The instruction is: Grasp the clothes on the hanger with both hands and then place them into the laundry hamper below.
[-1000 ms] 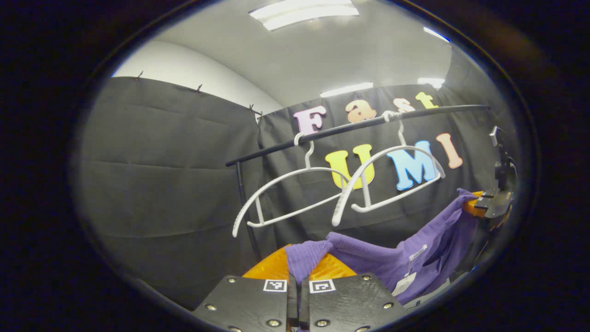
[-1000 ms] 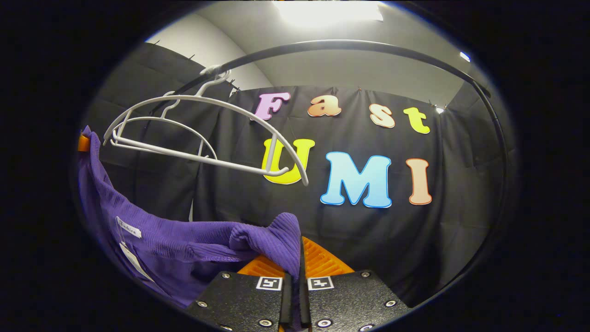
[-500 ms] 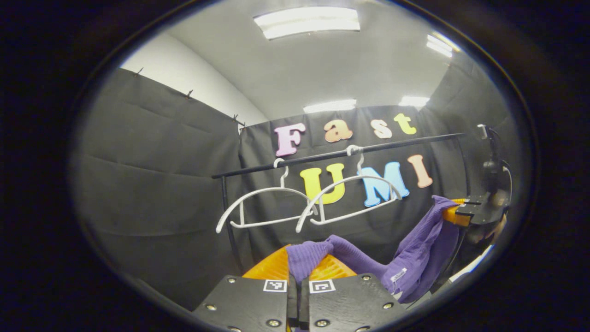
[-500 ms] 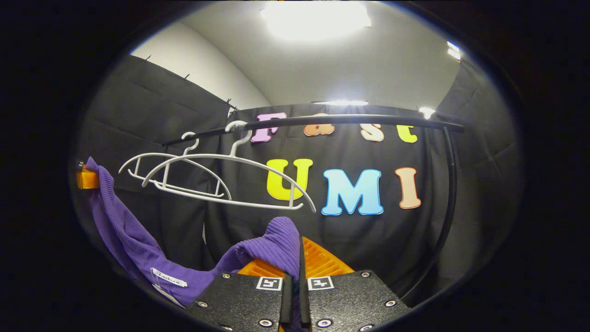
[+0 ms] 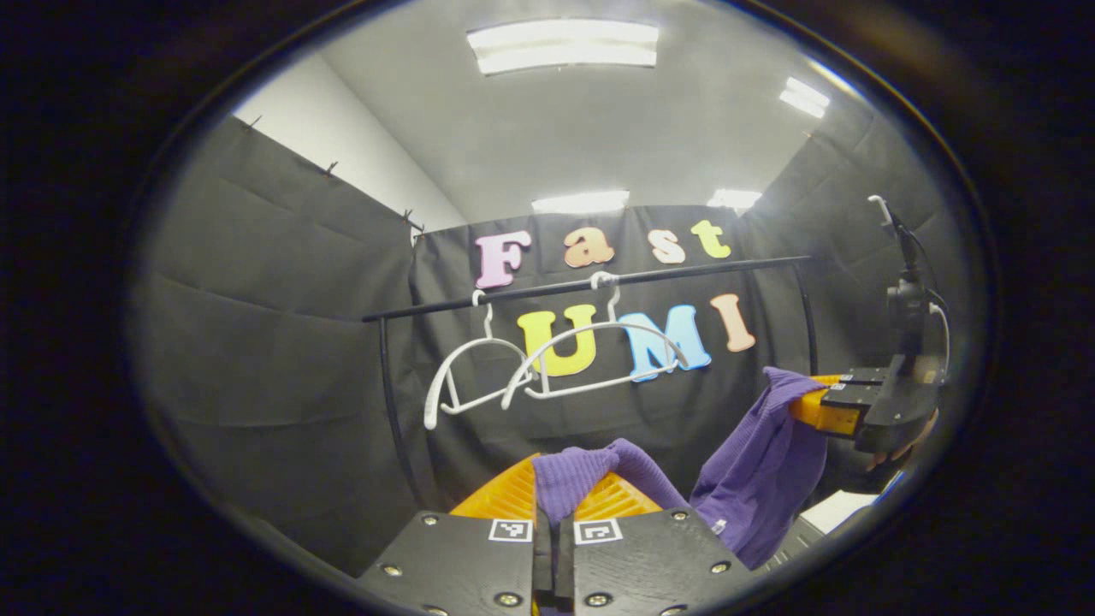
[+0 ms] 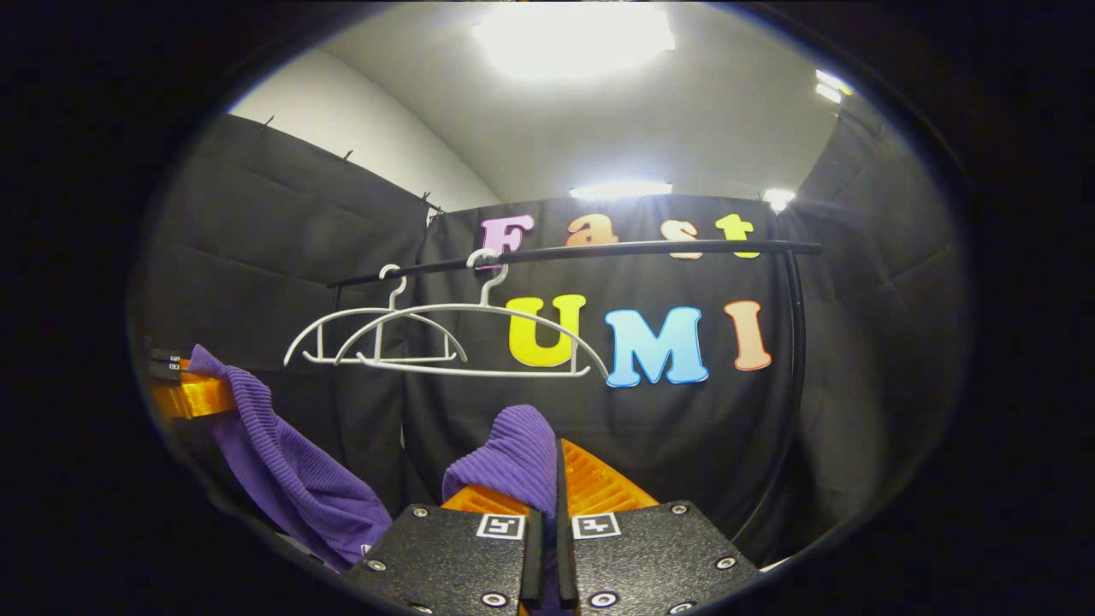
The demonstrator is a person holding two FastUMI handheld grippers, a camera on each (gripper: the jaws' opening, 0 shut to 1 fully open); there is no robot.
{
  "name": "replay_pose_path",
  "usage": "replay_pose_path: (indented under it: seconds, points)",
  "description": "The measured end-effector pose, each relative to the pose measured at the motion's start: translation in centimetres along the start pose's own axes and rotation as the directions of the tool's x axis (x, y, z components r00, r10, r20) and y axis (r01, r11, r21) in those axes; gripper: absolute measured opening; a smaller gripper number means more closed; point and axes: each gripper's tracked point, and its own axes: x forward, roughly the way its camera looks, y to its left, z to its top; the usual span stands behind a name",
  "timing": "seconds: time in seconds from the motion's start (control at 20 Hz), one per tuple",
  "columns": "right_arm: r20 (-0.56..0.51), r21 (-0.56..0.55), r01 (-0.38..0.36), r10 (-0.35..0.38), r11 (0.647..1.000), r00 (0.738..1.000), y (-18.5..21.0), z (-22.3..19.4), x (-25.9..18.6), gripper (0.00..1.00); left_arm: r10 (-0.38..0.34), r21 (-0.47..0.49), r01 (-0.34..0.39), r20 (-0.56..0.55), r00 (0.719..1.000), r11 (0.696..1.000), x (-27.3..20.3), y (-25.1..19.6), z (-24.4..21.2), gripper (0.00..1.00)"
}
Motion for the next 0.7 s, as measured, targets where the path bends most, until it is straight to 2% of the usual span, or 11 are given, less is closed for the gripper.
replay_pose_path:
  seconds: [0.1, 0.15, 0.2, 0.55, 0.7]
  points:
    - [-0.027, 0.014, -0.009, 0.009, 1.0, 1.0, 1.5, -1.0, -1.7, 0.06, -0.012, -0.019, 0.012, -0.014, 1.0, 1.0, -0.8, -0.4, -1.4, 0.02]
    - [-0.039, 0.015, -0.018, 0.018, 1.0, 0.999, 2.1, -1.7, -2.5, 0.06, -0.017, -0.026, 0.017, -0.021, 1.0, 1.0, -1.1, -0.5, -2.0, 0.07]
    - [-0.052, 0.012, -0.022, 0.023, 1.0, 0.998, 2.7, -2.3, -3.2, 0.06, -0.023, -0.036, 0.022, -0.029, 0.999, 0.999, -1.3, -0.7, -2.9, 0.02]
    - [-0.172, 0.001, -0.073, 0.072, 0.997, 0.982, 6.2, -8.1, -5.2, 0.06, -0.024, -0.143, 0.002, -0.149, 0.988, 0.99, -1.9, -1.5, -10.0, 0.02]
    - [-0.247, 0.002, -0.075, 0.073, 0.997, 0.966, 6.6, -11.8, -5.6, 0.06, -0.026, -0.142, -0.007, -0.225, 0.974, 0.99, -1.8, -2.1, -13.5, 0.03]
